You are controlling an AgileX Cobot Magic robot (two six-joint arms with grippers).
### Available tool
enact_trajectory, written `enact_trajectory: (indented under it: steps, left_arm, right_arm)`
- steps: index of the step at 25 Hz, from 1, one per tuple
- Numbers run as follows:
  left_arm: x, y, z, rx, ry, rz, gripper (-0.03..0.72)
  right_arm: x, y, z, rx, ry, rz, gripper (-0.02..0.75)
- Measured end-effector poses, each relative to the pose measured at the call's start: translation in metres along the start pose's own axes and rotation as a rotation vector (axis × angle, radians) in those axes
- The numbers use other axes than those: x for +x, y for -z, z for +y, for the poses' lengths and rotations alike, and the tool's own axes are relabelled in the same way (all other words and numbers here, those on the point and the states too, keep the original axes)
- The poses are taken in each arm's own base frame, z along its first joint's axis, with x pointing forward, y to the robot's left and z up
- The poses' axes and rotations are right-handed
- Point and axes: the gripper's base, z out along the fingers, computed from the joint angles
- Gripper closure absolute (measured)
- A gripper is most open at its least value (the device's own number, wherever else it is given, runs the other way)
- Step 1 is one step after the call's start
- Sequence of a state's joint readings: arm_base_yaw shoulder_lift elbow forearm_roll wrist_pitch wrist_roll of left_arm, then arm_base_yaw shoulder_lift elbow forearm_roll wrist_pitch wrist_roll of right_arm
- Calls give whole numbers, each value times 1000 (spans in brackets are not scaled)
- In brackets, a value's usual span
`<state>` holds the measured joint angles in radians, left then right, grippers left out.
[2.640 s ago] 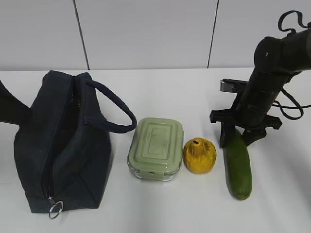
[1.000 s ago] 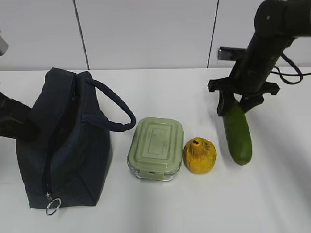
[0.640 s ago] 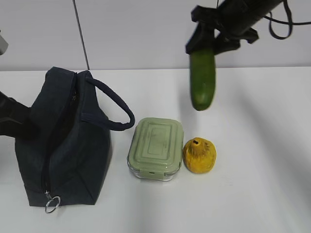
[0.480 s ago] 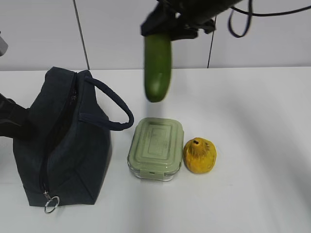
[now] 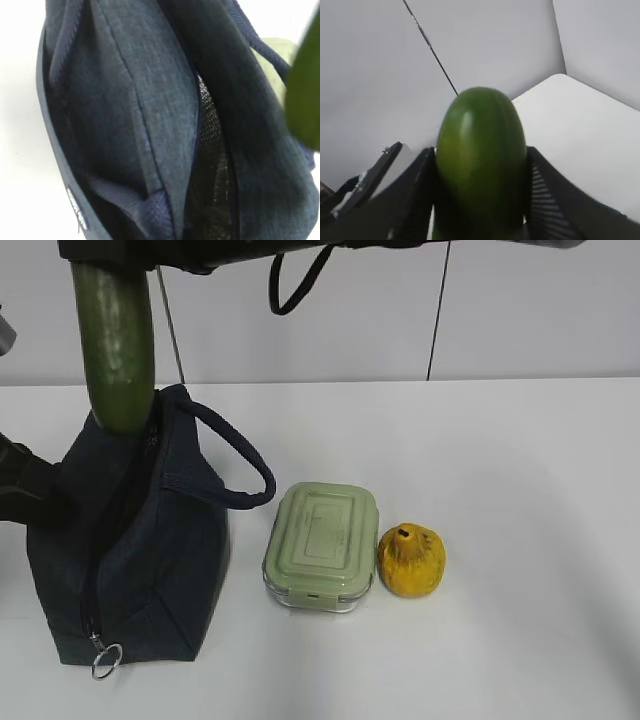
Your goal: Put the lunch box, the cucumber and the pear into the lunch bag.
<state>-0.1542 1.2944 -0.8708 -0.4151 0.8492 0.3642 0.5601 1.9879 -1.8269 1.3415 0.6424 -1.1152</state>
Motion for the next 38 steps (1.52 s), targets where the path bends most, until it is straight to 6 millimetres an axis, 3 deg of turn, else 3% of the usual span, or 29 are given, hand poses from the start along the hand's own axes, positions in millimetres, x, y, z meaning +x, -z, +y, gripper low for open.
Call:
enact_trajectory:
  steps: [11, 14, 19, 23, 27, 30, 34, 38]
  left_arm:
    - [0, 0, 0, 0, 0, 0, 687]
    - [0, 0, 0, 0, 0, 0, 687]
    - [0, 0, 0, 0, 0, 0, 687]
    - [0, 0, 0, 0, 0, 0, 687]
    - [0, 0, 0, 0, 0, 1, 687]
    - [0, 0, 0, 0, 0, 1, 687]
    - [0, 0, 0, 0, 0, 1, 687]
    - [0, 0, 0, 0, -1, 1, 687]
  right_arm:
    - [54, -37, -32, -2, 37, 92, 363]
    - [54, -37, -32, -4, 50, 94, 314]
    - [53, -36, -30, -15, 79, 96, 130]
    - [43, -29, -22, -28, 134, 102, 104]
    - [21, -4, -23, 56, 149, 130, 114]
    - [13, 26, -42, 193, 32, 223, 148]
    - [31, 66, -81, 409, -196, 470, 160]
    - [49, 96, -97, 570, -286, 715, 161]
